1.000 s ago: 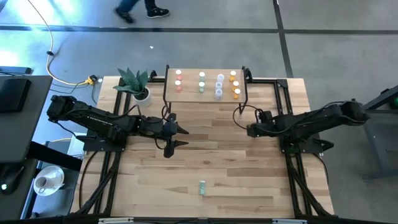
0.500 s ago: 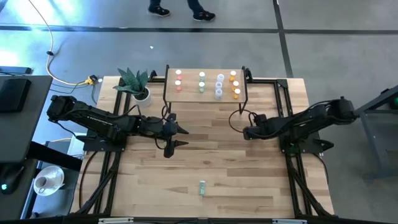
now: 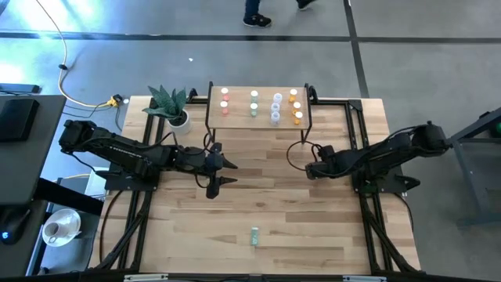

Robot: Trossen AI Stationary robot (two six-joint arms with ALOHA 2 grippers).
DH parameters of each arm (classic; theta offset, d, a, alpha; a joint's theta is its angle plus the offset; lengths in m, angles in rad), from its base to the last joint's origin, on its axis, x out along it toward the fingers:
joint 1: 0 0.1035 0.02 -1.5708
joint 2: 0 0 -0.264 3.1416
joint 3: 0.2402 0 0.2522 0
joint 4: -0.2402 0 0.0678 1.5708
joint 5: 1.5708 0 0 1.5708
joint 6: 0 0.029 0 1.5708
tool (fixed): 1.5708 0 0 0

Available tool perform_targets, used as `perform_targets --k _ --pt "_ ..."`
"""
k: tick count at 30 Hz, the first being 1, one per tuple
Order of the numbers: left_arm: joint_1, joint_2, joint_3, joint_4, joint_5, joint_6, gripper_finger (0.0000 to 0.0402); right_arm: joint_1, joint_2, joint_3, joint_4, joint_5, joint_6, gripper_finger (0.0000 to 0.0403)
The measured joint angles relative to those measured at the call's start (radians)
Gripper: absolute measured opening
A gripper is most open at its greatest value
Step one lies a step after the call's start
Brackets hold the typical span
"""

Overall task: Pick and place medicine bottles onto shelf by color
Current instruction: Put the pink pill bottle aligned with the other pink pill bottles on the shelf

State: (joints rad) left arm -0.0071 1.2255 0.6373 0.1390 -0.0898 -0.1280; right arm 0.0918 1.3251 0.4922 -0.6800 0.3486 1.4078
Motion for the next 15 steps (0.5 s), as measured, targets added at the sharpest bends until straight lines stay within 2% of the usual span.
perform_targets --k 4,7,15 --pt "0.0 0.0 0.0 0.0 0.0 0.0 0.0209 0.024 0.003 0.024 0.0 -0.027 -0.055 0.0075" --pt "0.0 0.0 0.0 0.0 0.0 -0.001 0.0209 0.047 0.003 0.045 0.064 -0.052 -0.138 0.0079" --pt "0.0 0.0 0.0 -0.005 0.001 -0.062 0.0209 0.123 0.006 0.051 0.457 -0.053 -0.574 0.0084"
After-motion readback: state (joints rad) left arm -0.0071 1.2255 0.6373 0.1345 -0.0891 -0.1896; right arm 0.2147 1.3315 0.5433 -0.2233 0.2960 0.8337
